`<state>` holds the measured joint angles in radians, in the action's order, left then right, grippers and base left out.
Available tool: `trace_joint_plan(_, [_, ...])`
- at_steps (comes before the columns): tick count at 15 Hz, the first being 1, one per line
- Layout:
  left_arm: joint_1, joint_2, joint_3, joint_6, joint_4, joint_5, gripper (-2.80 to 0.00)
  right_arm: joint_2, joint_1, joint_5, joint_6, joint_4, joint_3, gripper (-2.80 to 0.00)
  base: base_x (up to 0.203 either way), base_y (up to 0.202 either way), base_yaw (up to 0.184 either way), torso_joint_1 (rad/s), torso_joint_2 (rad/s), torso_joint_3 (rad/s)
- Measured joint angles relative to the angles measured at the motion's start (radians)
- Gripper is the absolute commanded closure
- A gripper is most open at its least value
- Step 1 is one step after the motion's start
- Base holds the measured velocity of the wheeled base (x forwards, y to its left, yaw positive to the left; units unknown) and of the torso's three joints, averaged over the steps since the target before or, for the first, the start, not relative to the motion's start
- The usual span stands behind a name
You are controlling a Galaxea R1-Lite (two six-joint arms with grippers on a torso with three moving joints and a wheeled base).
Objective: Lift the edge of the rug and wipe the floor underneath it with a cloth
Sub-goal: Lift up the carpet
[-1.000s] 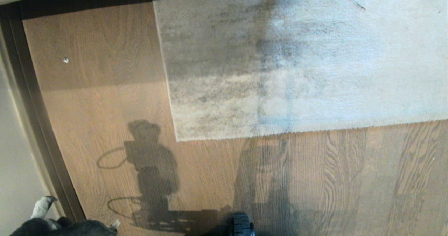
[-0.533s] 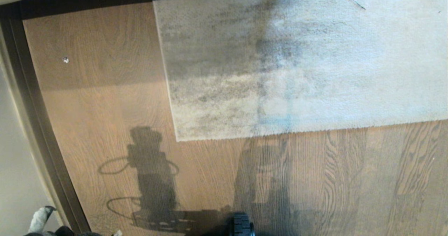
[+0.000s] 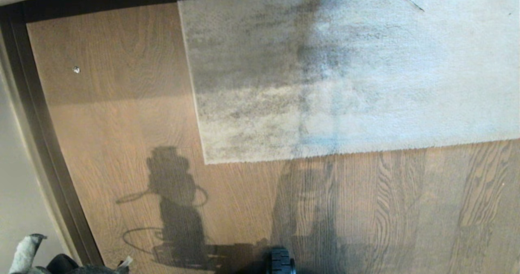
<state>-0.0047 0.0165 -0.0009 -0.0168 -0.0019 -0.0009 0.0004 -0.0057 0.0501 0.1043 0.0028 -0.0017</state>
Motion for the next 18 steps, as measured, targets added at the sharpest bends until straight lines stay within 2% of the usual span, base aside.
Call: trace_joint_plan(18, [0.0,-0.016,0.0,0.001,0.0,0.001,0.0,0.0,0.0,0.0,0.0,0.0,0.0,0.0,0.0,0.0,0.0,0.0,0.0,0.0])
